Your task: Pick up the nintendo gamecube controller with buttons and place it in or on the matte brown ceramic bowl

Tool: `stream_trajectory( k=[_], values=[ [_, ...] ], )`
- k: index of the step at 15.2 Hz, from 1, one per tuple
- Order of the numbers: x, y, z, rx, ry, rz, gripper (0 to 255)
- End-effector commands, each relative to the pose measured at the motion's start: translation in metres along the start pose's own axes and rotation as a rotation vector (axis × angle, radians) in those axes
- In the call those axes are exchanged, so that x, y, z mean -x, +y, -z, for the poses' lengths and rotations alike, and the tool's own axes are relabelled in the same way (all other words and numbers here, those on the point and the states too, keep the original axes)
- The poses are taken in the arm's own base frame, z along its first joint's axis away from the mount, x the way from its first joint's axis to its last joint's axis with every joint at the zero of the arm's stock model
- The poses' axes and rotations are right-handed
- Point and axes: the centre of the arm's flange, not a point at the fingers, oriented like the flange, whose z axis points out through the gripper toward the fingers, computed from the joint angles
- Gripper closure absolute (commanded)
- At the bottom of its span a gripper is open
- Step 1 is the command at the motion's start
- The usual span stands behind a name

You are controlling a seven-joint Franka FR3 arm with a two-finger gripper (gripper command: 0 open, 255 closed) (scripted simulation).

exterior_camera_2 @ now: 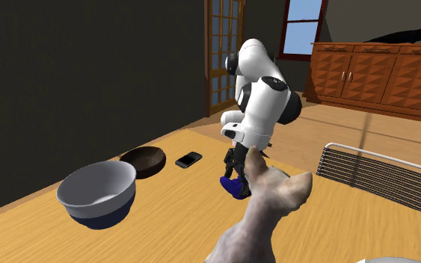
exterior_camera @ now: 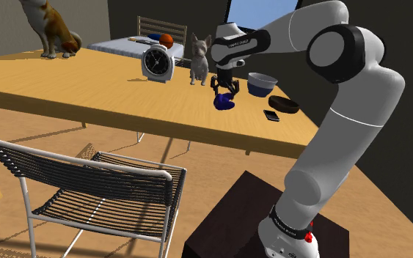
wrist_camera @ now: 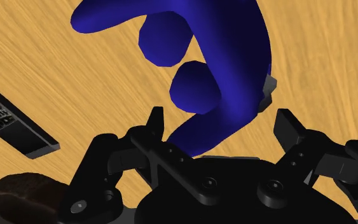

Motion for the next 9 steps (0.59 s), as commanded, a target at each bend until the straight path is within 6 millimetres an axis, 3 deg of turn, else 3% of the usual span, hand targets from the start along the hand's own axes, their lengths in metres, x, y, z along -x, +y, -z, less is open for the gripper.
stream_trajectory(
  k=[1, 8, 9],
  values=[
    [0.0009, 0.0004, -0.0078, 0.0, 0.0, -0.001, 0],
    [0.0008, 0.0003, -0.0077, 0.0, 0.0, -0.001, 0],
    [0.0008, 0.0003, -0.0077, 0.0, 0.0, -0.001, 255]
  ],
)
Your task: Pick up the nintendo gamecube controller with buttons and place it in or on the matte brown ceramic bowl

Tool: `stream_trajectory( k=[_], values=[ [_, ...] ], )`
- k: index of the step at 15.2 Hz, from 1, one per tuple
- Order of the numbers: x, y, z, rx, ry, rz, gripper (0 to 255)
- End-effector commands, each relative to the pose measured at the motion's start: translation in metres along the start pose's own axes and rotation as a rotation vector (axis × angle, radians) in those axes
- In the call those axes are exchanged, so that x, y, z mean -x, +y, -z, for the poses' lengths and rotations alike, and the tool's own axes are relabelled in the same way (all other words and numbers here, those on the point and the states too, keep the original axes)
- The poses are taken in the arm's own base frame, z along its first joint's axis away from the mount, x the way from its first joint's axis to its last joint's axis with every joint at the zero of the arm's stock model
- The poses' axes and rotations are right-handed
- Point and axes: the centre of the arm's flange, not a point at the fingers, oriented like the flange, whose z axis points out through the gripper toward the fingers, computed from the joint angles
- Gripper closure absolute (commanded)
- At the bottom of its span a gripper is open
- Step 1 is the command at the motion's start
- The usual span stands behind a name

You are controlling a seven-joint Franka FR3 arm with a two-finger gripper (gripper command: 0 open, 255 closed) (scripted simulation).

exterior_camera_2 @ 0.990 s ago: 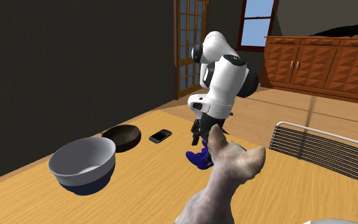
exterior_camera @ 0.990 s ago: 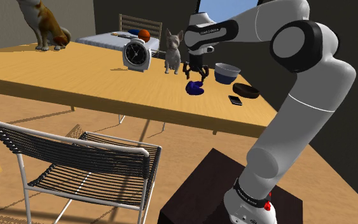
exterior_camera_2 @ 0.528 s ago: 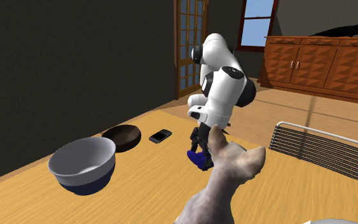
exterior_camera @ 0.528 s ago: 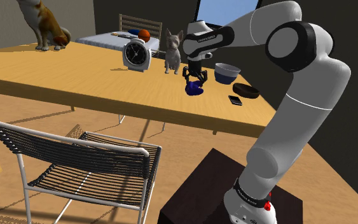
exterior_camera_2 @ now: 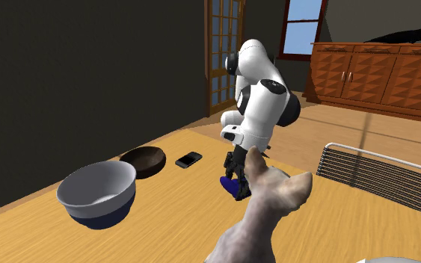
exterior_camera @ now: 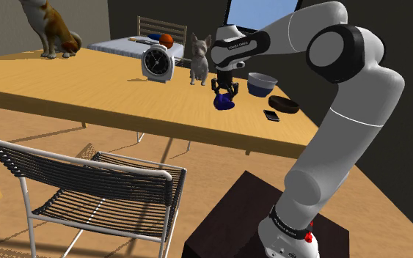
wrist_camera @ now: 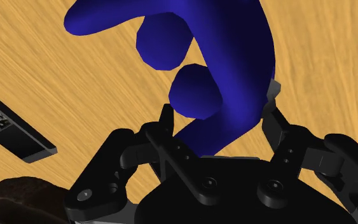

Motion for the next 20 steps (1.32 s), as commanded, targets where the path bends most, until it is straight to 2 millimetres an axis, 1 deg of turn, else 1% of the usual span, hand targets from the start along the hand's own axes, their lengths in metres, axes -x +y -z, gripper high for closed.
stream_trajectory(
  k=[1, 9, 20],
  values=[
    [0.0, 0.0, 0.0, 0.0, 0.0, 0.0, 255],
    [0.0, 0.0, 0.0, 0.0, 0.0, 0.0, 255],
    [-0.013, 0.006, 0.056, 0.0, 0.0, 0.0, 255]
  ],
)
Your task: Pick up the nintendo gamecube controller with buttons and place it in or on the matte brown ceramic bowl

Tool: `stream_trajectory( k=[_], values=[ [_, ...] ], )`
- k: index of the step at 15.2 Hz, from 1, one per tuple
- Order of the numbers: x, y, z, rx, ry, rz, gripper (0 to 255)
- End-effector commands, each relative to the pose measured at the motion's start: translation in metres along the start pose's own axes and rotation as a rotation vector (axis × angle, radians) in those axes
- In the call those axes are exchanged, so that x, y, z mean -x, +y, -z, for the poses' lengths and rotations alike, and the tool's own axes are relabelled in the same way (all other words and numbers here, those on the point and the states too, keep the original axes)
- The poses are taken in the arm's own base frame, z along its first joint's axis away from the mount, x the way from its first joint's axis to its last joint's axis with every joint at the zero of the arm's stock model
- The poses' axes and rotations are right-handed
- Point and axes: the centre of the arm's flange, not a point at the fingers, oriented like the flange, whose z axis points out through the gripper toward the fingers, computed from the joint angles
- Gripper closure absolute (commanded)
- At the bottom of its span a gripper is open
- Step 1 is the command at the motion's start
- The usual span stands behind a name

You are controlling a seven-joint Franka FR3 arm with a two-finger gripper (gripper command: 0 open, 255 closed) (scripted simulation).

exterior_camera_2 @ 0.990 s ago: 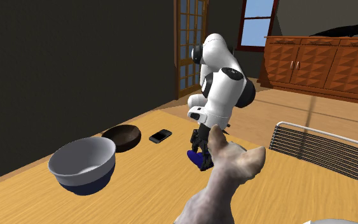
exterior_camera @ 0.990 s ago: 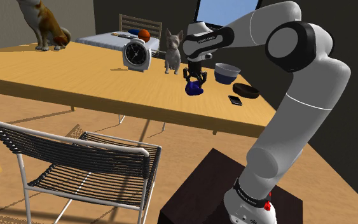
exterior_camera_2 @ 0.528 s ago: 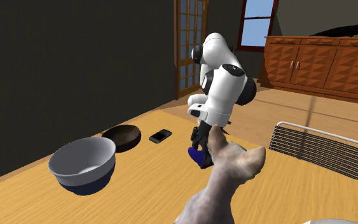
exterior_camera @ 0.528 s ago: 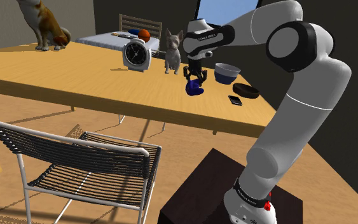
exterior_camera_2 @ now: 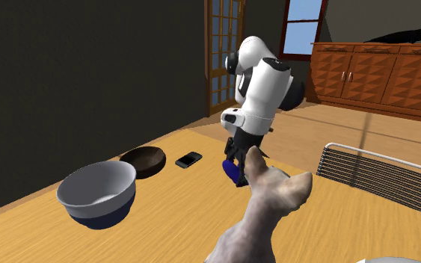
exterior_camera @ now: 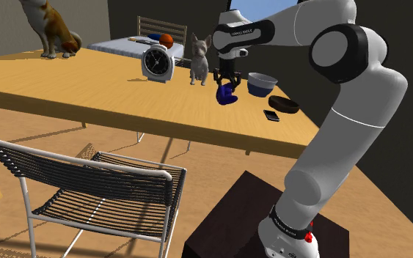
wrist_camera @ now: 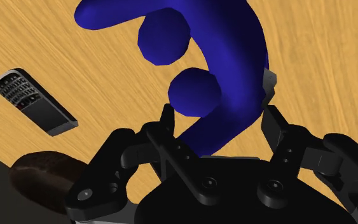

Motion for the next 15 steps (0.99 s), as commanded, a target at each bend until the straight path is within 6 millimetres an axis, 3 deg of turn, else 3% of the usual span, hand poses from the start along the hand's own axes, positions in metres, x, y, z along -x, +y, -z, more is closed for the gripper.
stream_trajectory(
  k=[1, 12, 15],
  values=[
    [-0.002, 0.001, 0.01, 0.0, 0.0, 0.0, 255],
    [-0.015, 0.007, 0.066, 0.0, 0.0, 0.0, 255],
    [-0.044, 0.033, 0.056, 0.0, 0.0, 0.0, 255]
  ],
)
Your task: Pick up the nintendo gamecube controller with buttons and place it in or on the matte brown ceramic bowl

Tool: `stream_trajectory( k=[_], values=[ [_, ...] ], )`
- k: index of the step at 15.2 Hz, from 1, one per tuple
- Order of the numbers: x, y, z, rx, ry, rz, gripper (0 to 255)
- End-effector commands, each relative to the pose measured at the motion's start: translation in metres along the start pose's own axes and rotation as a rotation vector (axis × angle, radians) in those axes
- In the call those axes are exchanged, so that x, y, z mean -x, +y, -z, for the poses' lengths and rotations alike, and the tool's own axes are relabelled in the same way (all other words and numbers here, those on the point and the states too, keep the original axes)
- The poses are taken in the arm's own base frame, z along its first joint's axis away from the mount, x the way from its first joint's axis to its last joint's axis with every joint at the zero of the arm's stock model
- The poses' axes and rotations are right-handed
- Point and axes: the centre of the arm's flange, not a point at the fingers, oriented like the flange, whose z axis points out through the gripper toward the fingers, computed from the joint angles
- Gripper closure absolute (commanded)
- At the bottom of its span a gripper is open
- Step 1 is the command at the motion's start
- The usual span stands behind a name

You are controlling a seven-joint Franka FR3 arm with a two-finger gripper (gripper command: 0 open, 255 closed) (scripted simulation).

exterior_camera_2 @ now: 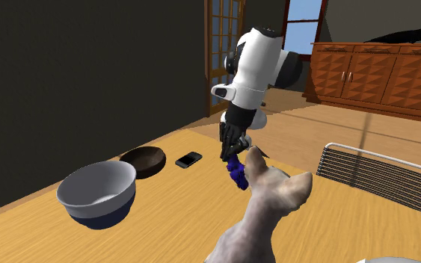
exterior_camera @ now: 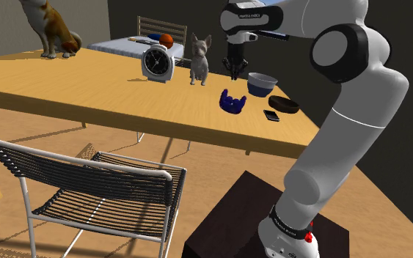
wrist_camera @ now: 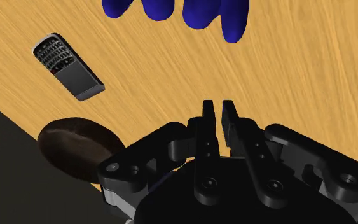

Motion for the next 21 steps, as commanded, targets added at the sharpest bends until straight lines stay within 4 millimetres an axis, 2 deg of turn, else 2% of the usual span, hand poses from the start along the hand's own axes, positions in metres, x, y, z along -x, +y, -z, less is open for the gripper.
stream_trajectory(
  k=[1, 3, 4, 5, 13, 21],
  values=[
    [-0.018, 0.017, -0.006, 0.0, 0.0, 0.001, 255],
    [-0.037, 0.034, -0.012, 0.0, 0.0, 0.001, 255],
    [-0.03, 0.027, -0.01, 0.0, 0.0, -0.001, 255],
    [-0.03, 0.027, -0.01, 0.0, 0.0, -0.001, 0],
    [-0.015, 0.033, -0.101, -0.192, -0.233, 0.259, 0],
    [-0.005, 0.027, -0.139, -0.192, -0.233, 0.259, 0]
  ],
)
